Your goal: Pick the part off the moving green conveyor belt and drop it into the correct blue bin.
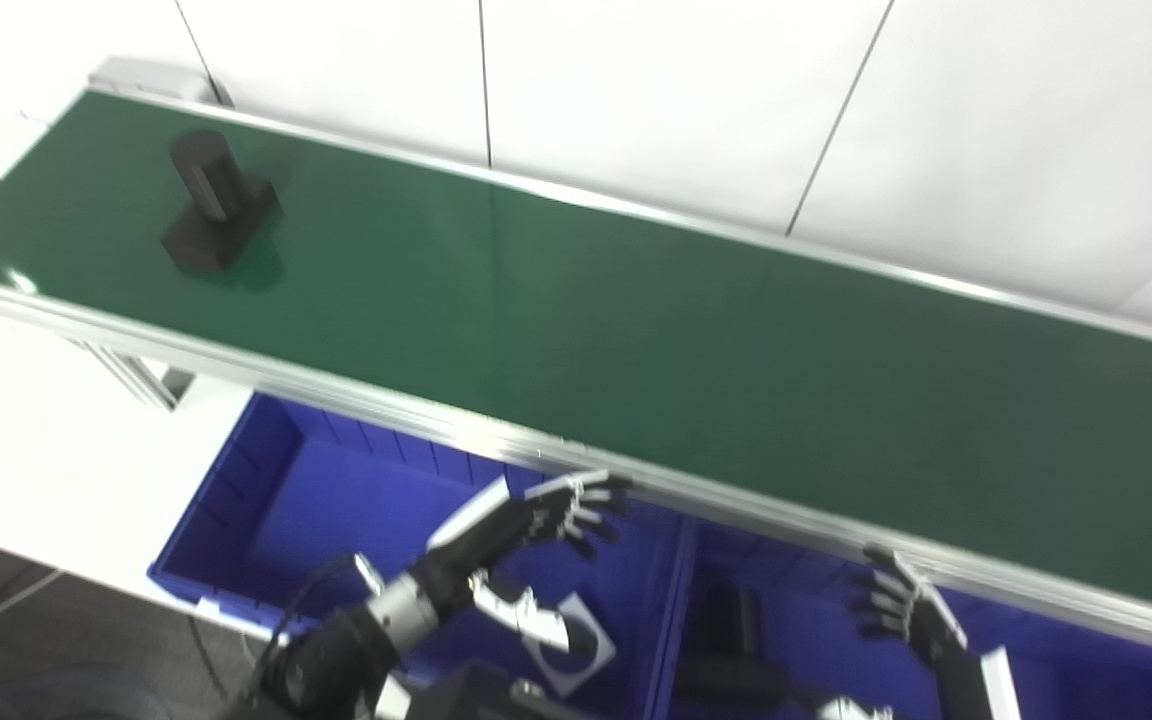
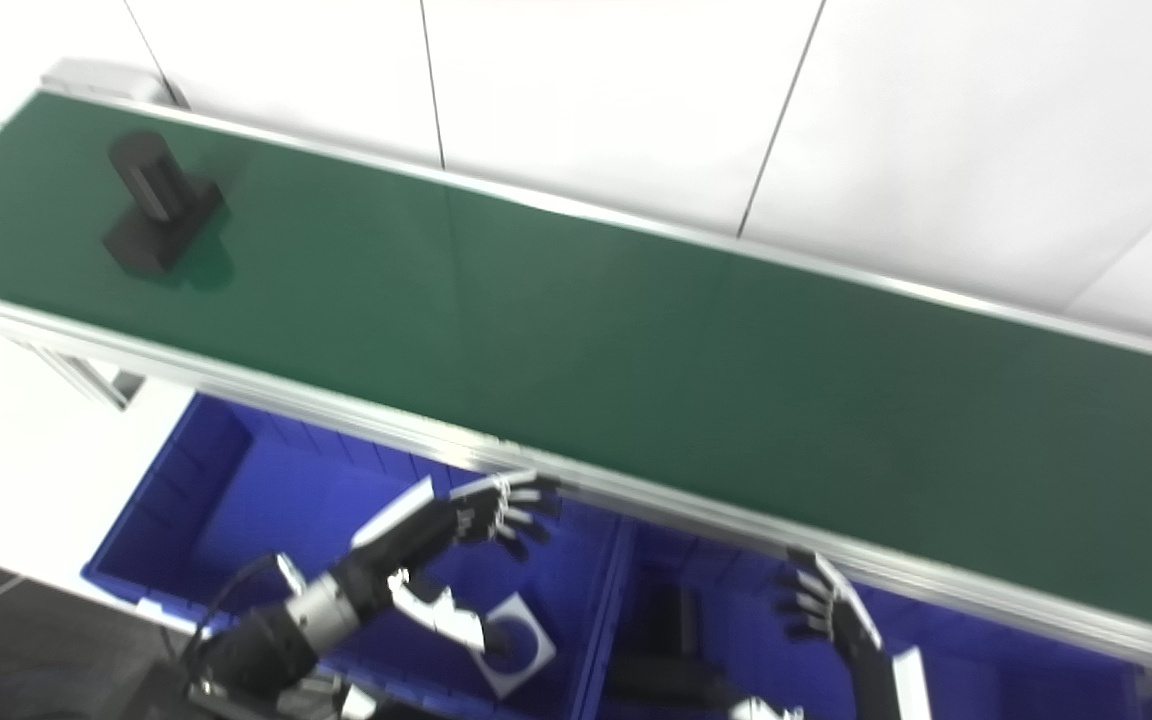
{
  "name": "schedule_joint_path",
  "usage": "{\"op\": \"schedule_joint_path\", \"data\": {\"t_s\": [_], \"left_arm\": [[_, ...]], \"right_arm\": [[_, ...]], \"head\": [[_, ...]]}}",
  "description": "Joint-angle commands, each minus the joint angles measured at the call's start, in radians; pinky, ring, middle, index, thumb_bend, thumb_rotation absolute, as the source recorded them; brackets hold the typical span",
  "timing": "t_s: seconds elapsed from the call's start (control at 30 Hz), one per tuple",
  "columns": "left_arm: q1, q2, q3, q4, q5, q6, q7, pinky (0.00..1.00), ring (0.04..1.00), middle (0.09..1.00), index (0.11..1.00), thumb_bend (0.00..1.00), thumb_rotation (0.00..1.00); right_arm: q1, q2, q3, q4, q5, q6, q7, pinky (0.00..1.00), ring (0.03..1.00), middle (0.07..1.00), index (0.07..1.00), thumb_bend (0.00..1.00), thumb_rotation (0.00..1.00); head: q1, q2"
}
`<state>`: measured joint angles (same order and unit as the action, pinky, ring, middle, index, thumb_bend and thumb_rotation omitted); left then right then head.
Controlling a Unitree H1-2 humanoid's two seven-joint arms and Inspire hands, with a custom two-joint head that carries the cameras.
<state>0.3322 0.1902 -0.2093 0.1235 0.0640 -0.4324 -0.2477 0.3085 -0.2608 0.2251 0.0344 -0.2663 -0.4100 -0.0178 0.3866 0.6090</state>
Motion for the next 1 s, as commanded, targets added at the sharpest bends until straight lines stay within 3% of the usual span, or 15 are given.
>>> {"op": "schedule_joint_path", "data": {"t_s": [0.0,0.6,0.97], "left_arm": [[-0.016,0.009,-0.015,-0.006,0.006,-0.038,0.030,0.65,0.746,0.841,0.884,0.90,0.22],[-0.037,0.042,-0.086,0.043,0.003,-0.038,0.110,0.65,0.742,0.837,0.871,0.92,0.22],[-0.060,0.061,-0.137,0.068,0.026,-0.038,0.178,0.62,0.716,0.815,0.860,0.92,0.22]], "right_arm": [[-0.005,-0.007,-0.002,-0.011,0.009,-0.060,-0.021,0.61,0.686,0.755,0.838,0.82,0.34],[-0.018,-0.017,0.028,0.027,0.015,-0.059,-0.064,0.58,0.671,0.746,0.825,0.87,0.28],[-0.031,-0.029,0.043,0.056,0.030,-0.060,-0.089,0.57,0.650,0.720,0.818,0.89,0.23]], "head": [[0.000,-0.005],[-0.030,-0.065],[0.000,-0.114]]}}
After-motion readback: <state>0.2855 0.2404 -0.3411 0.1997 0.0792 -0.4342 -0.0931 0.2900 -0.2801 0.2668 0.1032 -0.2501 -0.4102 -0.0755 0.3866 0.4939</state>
